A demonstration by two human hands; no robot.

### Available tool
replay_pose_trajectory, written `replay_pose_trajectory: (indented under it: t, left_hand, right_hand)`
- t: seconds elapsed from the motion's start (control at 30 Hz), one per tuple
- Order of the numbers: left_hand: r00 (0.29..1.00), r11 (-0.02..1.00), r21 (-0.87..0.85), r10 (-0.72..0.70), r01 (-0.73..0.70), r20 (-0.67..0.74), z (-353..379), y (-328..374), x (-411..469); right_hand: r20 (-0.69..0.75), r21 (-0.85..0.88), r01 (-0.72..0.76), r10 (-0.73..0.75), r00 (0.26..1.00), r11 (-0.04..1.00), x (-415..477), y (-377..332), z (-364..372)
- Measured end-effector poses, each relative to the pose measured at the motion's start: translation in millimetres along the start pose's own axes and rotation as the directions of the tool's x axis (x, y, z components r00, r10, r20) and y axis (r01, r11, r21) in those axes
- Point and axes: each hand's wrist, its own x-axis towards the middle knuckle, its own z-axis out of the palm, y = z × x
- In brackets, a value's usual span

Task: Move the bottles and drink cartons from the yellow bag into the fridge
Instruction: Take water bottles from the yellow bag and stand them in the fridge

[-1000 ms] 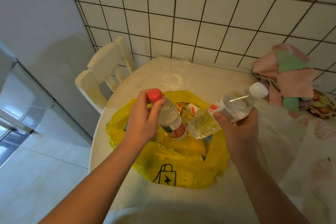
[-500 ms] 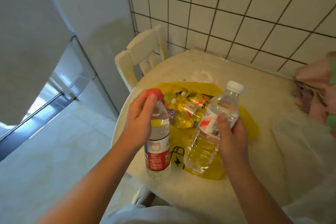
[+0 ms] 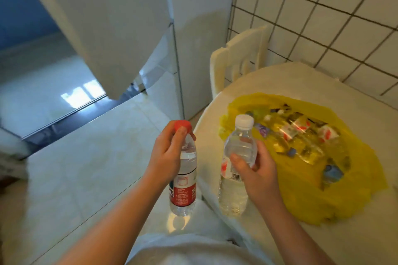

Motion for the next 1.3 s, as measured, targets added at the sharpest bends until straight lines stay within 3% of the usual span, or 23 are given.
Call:
replay_pose_trajectory:
  t: [0.27, 0.6, 0.93, 1.3]
  left_hand:
    - [0.988, 0.997, 0.066, -0.015, 0.026, -0.153, -168, -41, -11]
    - [0.924, 0.992, 0.048, -0.09, 0.116, -0.371, -368, -81, -34]
    - [0.798, 0.976, 0.016, -0.168, 0.218, -0.579, -480, -109, -11]
    - [0.665, 0.964, 0.066, -0.127, 0.257, -0.736, -593, -122, 123]
  right_hand:
    - [0.192, -0.109, 0.008, 0.014, 0.981, 0.994, -20, 8, 163]
    - [0.419, -0.116, 0.019, 0.031, 0.908, 0.993, -33, 15, 368]
    - [0.586, -0.141, 0.075, 0.022, 0.81, 0.987, 17, 14, 520]
    - [0.718, -0.068, 0.109, -0.027, 0.696, 0.992, 141, 21, 721]
